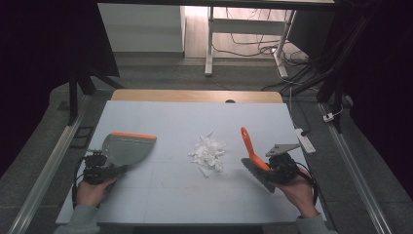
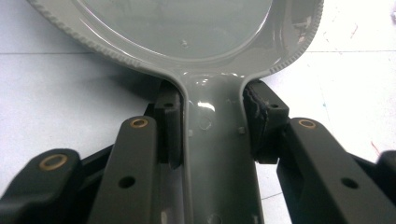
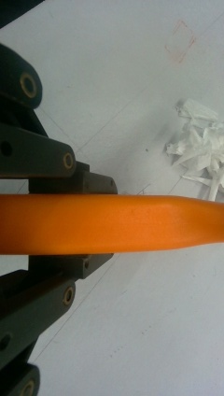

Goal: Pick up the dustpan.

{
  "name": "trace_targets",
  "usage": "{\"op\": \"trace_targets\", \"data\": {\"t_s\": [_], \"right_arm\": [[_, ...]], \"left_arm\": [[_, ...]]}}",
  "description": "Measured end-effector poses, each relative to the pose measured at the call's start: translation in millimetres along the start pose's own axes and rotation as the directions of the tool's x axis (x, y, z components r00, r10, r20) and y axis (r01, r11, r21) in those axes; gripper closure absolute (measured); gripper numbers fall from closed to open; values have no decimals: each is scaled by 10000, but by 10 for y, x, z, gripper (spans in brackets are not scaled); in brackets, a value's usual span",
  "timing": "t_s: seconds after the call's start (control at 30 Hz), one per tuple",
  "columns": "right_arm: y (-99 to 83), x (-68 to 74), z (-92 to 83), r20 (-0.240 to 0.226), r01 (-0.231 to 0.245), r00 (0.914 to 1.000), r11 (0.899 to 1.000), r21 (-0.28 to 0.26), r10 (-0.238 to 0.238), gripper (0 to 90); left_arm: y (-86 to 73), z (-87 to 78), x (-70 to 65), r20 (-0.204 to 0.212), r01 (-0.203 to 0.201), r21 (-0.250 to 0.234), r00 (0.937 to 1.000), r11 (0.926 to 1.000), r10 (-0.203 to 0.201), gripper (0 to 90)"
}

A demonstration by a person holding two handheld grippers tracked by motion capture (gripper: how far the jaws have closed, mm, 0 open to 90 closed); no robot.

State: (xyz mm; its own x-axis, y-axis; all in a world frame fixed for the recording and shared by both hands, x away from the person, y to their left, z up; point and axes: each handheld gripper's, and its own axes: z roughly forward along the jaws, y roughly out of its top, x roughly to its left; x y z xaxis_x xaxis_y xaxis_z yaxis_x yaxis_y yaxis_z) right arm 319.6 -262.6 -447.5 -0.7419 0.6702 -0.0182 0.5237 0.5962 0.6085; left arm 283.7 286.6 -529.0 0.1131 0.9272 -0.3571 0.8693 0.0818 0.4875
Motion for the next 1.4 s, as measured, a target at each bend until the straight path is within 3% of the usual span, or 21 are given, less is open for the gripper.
{"op": "trace_targets", "data": {"t_s": [0.7,1.4], "right_arm": [[3,-6,-12,88,-2,10000,10000,-86,3,702],[9,-2,-13,193,57,9998,9999,-136,-54,702]], "left_arm": [[-2,-119,64,527,-508,-882,9971,9948,556,615],[3,-307,0,1176,-1193,-1702,9831,9782,1404,615]]}}
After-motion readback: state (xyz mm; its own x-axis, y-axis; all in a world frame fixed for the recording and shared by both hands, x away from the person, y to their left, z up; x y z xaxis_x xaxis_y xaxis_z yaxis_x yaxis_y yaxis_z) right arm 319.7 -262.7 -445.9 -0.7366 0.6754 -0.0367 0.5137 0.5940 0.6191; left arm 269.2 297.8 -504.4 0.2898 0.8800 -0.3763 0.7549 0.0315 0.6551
